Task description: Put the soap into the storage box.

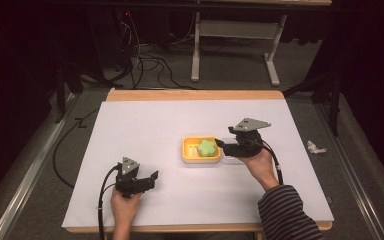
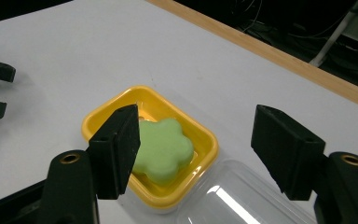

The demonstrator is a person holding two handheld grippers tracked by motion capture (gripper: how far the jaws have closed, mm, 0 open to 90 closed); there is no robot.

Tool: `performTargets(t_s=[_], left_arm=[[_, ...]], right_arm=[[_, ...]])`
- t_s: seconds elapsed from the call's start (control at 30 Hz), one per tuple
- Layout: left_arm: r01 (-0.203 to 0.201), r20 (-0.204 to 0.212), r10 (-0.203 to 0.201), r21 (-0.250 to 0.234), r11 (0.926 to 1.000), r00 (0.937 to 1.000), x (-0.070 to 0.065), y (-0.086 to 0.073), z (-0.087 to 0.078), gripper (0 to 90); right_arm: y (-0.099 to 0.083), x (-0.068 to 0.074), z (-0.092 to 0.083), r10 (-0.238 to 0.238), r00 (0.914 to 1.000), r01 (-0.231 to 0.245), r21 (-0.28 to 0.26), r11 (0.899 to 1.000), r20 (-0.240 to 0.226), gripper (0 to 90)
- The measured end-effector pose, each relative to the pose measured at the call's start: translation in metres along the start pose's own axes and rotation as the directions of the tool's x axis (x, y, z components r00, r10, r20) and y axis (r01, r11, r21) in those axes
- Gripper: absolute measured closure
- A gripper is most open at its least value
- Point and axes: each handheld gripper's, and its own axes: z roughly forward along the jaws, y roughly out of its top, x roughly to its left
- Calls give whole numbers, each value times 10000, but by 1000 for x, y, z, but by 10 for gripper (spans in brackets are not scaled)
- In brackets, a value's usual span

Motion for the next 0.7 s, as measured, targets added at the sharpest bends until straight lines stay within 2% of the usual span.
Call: performTargets(t_s=[0.1,0.37,0.4,0.7], left_arm=[[0,4,0,-1,10000,10000,0,0,0,211],[6,-13,-6,1,10000,10000,0,0,0,211],[6,-14,-6,3,10000,10000,0,0,0,211],[11,35,-11,-31,10000,10000,0,0,0,206]], right_arm=[[-2,-2,-4,27,10000,-27,-13,10000,45,329],[-3,-8,-20,531,9985,-527,-349,9980,97,322],[-3,-9,-22,423,9991,-419,-357,9985,104,321],[-10,-11,-34,606,9979,-591,-596,9965,231,310]])
